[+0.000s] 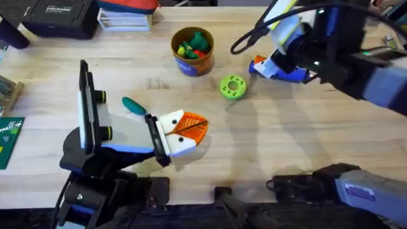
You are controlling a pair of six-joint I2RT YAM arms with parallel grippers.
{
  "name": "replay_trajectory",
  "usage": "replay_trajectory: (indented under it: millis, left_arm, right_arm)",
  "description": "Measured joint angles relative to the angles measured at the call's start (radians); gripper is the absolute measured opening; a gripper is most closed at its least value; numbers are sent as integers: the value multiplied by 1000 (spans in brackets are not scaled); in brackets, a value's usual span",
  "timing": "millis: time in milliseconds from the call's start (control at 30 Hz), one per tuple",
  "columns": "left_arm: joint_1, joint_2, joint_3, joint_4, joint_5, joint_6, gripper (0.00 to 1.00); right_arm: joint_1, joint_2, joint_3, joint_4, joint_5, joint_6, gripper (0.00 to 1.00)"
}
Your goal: Pick up the gripper from the table and insert it into the empty holder that is missing its gripper. Then pick up a screw, insert it into the mounting hole, and use the screwdriver to tighten it. Finally, clean up the table by picking up the vegetable and placing it into the bucket.
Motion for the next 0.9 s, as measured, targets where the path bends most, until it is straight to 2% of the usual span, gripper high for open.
replay_trajectory:
  millis: [33, 133, 167, 267, 333, 567, 733, 800, 900]
  left_arm:
    - [0, 0, 0, 0, 0, 3, 166]
    - [0, 0, 0, 0, 0, 2, 655]
    - [0, 0, 0, 0, 0, -2, 742]
    - [0, 0, 0, 0, 0, -1, 785]
    - [0, 0, 0, 0, 0, -2, 961]
    - [0, 0, 0, 8, -30, 9, 985]
    - [0, 0, 3, 101, -83, 12, 985]
    - [0, 0, 17, 46, -126, -4, 985]
    - [0, 6, 90, -110, -221, -16, 985]
  right_arm:
    - [11, -29, 0, -16, 0, 21, 994]
    - [55, -112, 0, -93, 0, 92, 994]
    - [71, -134, 0, -120, 0, 111, 994]
    - [128, -195, 0, -219, 0, 179, 993]
    - [169, -225, 0, -275, 0, 227, 993]
    - [271, -258, 0, -333, 0, 440, 994]
    - [310, -258, 0, -337, -1, 508, 994]
    - [319, -258, 0, -336, -1, 522, 994]
    - [321, -258, 0, -336, 0, 531, 994]
